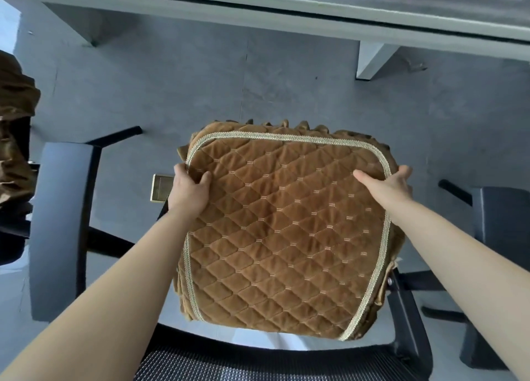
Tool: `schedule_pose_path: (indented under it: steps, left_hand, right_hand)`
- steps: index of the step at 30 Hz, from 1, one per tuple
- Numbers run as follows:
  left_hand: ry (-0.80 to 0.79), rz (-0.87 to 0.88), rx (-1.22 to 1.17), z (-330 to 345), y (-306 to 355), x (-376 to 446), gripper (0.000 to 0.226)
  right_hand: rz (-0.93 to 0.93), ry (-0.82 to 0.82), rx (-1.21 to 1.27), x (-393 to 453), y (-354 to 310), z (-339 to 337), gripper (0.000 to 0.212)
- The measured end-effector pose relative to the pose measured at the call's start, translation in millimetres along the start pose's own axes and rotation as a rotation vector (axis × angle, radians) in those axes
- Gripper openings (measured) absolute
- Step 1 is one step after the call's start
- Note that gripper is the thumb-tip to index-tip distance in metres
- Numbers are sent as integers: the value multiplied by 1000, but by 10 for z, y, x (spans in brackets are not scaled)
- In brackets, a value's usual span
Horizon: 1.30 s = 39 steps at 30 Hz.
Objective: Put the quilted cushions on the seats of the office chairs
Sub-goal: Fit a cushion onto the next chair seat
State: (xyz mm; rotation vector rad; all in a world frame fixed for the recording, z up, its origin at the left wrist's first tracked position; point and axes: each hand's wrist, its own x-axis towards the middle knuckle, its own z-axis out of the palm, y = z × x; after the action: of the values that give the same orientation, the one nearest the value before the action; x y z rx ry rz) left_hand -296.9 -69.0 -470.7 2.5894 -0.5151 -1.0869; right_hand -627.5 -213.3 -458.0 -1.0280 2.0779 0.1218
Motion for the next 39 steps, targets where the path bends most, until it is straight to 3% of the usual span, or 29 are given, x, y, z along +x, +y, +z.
schedule_pose_path:
  steps: [3, 8, 16, 26, 32, 39]
  left_hand:
    - [32, 19, 57, 30, 10, -2, 60]
    - [32, -28, -47, -64, -53, 151, 65]
    - [6, 7, -16, -99, -32, 200, 65]
    - [-54, 121, 133, -93, -107, 66, 64]
    - [-178, 90, 211, -197, -308, -501, 82]
    - [-250, 21, 118, -624, -362, -1758, 62]
  right_hand:
    - [-36, 33, 38, -1, 37, 19, 88]
    - [-167, 48, 47, 99, -100, 61, 90]
    - [-194, 53, 76, 206, -132, 53, 84]
    - [-256, 102, -141, 9, -138, 28, 83]
    - [-346, -18, -306, -545, 40, -62, 77]
    - [-413, -219, -271, -1833, 351, -534, 65]
